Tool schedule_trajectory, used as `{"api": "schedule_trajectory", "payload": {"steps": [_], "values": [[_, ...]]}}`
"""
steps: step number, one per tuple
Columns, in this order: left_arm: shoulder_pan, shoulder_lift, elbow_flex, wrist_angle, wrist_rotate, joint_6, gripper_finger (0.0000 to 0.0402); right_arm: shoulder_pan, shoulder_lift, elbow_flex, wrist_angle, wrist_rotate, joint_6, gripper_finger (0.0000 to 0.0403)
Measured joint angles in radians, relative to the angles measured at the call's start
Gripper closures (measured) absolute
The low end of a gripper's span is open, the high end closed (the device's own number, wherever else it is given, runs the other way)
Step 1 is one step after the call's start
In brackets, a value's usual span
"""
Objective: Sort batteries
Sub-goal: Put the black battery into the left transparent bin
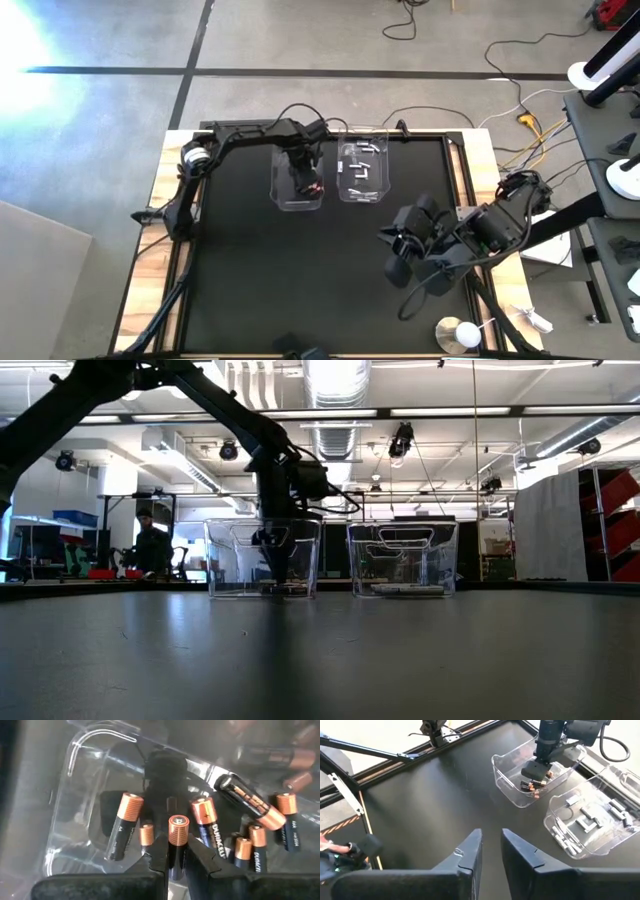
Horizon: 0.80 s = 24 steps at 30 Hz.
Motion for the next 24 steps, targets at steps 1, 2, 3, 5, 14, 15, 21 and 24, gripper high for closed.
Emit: {"api": "schedule_trajectory", "payload": {"steps": [1,2,3,5,14,15,21,24], "values": [[0.002,0.001,0.000,0.001,0.000,0.007,0.0383,0.001,0.000,0.000,0.000,0.000,0.000,0.0342],[0.007,0.001,0.000,0.003,0.000,0.012,0.0383,0.002,0.000,0.000,0.000,-0.001,0.000,0.0344],[0.012,0.001,-0.001,0.004,-0.001,0.012,0.0383,0.002,0.000,0.000,0.000,-0.001,0.000,0.0344],[0.022,0.001,-0.002,0.004,-0.001,0.004,0.0383,0.002,0.000,0.000,0.000,-0.001,0.000,0.0343],[0.020,0.021,-0.019,0.013,0.056,-0.038,0.0383,0.001,0.000,0.000,0.002,0.000,-0.003,0.0328],[0.020,0.031,-0.019,0.013,0.064,-0.050,0.0383,0.001,0.001,0.000,0.003,0.000,0.002,0.0327],[0.015,0.047,-0.017,0.015,0.060,-0.092,0.0359,0.001,0.002,-0.005,0.003,0.001,0.045,0.0313],[0.010,0.044,-0.014,0.011,0.060,-0.081,0.0334,0.001,0.002,-0.007,0.000,0.001,0.047,0.0304]]}}
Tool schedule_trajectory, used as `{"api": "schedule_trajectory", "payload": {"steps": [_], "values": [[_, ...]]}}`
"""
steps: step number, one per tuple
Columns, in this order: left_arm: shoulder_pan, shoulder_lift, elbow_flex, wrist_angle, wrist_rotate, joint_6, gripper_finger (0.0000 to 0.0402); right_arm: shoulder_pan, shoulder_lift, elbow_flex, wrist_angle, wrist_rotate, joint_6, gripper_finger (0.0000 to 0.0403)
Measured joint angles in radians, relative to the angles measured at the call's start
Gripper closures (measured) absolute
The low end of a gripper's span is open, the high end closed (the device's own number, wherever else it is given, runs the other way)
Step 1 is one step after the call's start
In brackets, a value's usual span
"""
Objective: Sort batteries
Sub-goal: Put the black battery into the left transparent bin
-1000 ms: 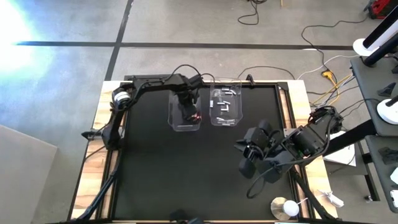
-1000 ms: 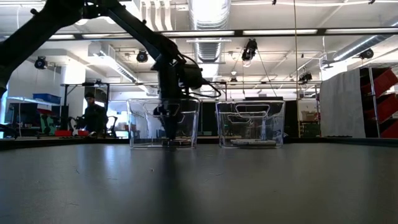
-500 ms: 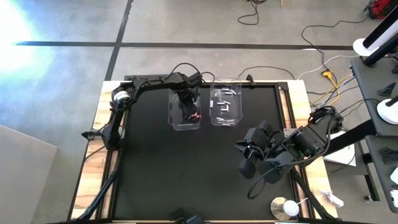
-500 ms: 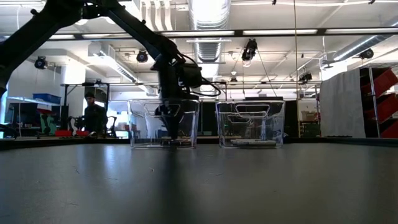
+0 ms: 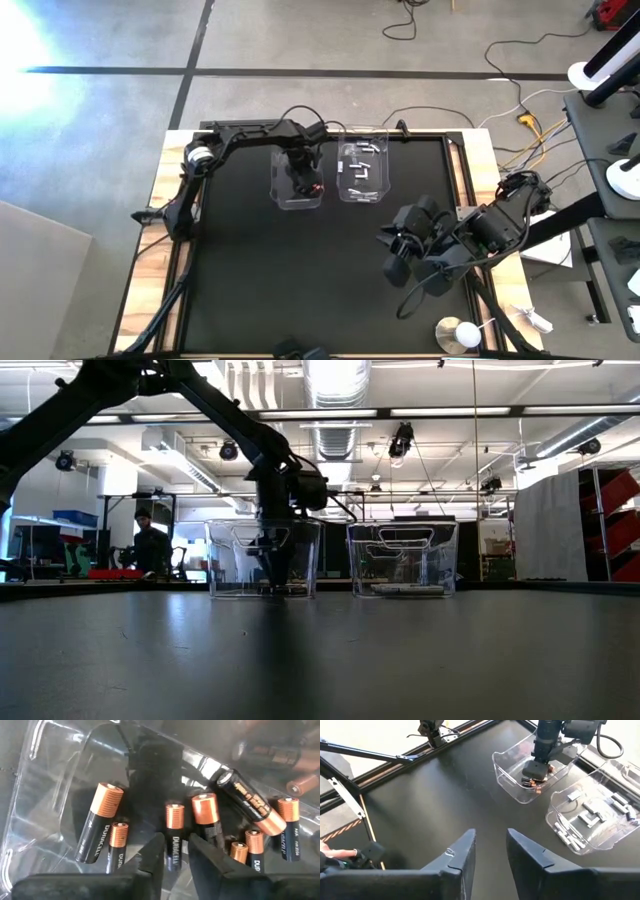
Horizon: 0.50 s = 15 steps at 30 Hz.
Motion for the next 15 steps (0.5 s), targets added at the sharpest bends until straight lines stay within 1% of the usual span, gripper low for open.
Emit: {"api": "schedule_trajectory", "payload": {"steps": [4,6,8,10,13,15], "values": [[-0.005,-0.002,0.026,-0.035,0.000,0.006,0.0296,0.000,0.000,0.000,-0.026,0.000,0.009,0.0287],[-0.011,-0.007,0.045,-0.067,0.001,-0.001,0.0276,0.000,0.000,-0.003,-0.078,-0.001,0.042,0.0277],[-0.022,-0.023,0.071,-0.092,0.002,-0.016,0.0256,-0.005,-0.003,-0.028,-0.084,-0.013,0.072,0.0266],[-0.042,-0.052,0.098,-0.131,0.012,-0.033,0.0238,-0.007,-0.010,-0.065,-0.084,-0.049,0.092,0.0256],[-0.083,-0.100,0.121,-0.191,0.082,-0.064,0.0217,-0.022,-0.016,-0.139,-0.084,-0.107,0.141,0.0245],[-0.119,-0.138,0.121,-0.205,0.112,-0.089,0.0211,-0.037,-0.028,-0.212,-0.083,-0.160,0.178,0.0241]]}}
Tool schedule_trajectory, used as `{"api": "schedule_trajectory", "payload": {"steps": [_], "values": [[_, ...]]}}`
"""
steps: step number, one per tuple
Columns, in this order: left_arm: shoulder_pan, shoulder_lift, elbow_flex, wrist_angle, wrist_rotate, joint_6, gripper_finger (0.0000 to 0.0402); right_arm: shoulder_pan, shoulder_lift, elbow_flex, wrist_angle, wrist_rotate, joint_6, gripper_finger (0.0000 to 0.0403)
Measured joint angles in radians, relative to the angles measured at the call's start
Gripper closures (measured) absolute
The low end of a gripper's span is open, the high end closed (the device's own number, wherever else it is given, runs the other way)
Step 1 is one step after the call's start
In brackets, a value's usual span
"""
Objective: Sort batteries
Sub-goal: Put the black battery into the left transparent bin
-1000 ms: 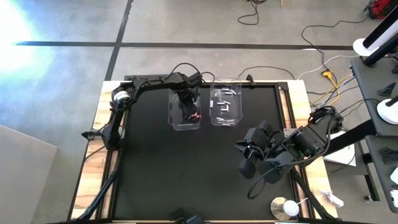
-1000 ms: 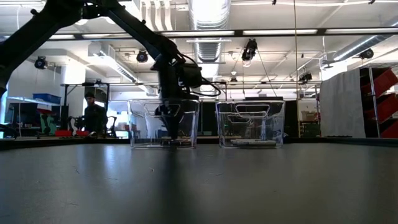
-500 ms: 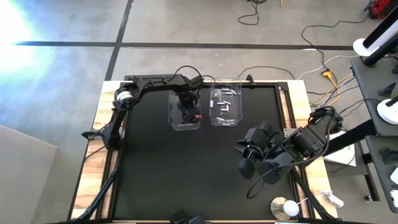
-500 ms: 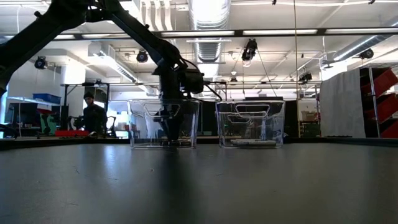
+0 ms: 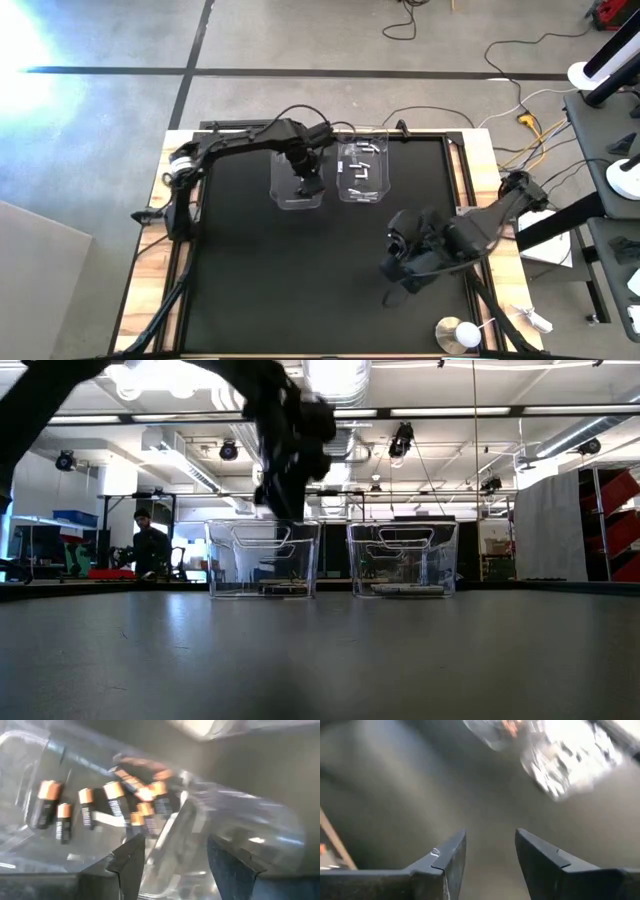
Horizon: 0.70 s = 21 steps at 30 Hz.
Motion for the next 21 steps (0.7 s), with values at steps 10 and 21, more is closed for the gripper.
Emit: {"api": "schedule_trajectory", "payload": {"steps": [10,21], "values": [[-0.279,-0.248,-0.003,0.015,-0.118,-0.168,0.0216,-0.128,-0.129,-0.544,0.067,-0.401,0.020,0.0244],[-0.631,-0.387,-0.003,0.021,-0.553,-0.406,0.0174,-0.280,-0.147,-1.084,0.359,-0.678,-0.163,0.0170]]}}
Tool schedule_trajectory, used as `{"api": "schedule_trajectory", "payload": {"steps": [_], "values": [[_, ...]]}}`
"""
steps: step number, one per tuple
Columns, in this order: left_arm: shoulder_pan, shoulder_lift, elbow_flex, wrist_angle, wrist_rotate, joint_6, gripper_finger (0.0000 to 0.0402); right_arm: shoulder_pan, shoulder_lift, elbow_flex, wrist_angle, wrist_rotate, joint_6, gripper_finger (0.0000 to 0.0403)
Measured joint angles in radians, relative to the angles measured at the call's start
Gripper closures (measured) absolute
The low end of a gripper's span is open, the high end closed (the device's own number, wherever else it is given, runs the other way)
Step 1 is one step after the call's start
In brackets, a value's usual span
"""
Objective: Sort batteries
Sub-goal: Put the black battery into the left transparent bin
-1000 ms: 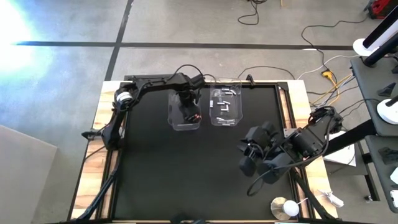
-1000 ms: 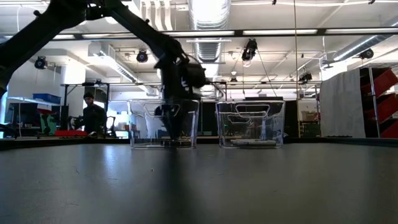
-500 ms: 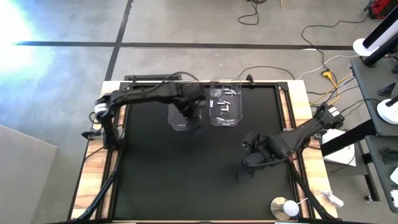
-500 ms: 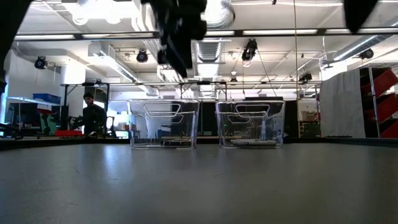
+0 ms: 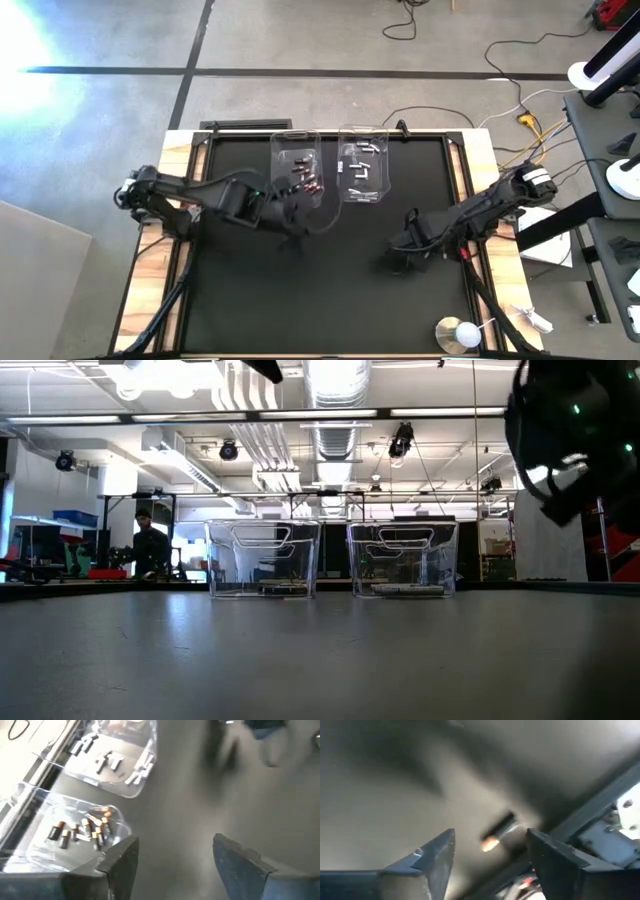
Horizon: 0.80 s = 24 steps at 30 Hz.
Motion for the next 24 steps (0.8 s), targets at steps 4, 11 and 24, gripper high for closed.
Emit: {"api": "schedule_trajectory", "payload": {"steps": [4,11,24], "values": [[-0.075,-0.004,0.000,-0.002,-0.050,-0.068,0.0152,-0.034,-0.003,-0.099,0.015,-0.004,-0.109,0.0140],[-0.126,0.010,0.000,-0.004,-0.095,-0.140,0.0142,-0.054,0.008,-0.194,0.153,-0.054,-0.301,0.0117],[-0.125,0.026,0.000,-0.006,-0.097,-0.148,0.0142,-0.052,0.020,-0.211,0.161,-0.207,-0.255,0.0137]]}}
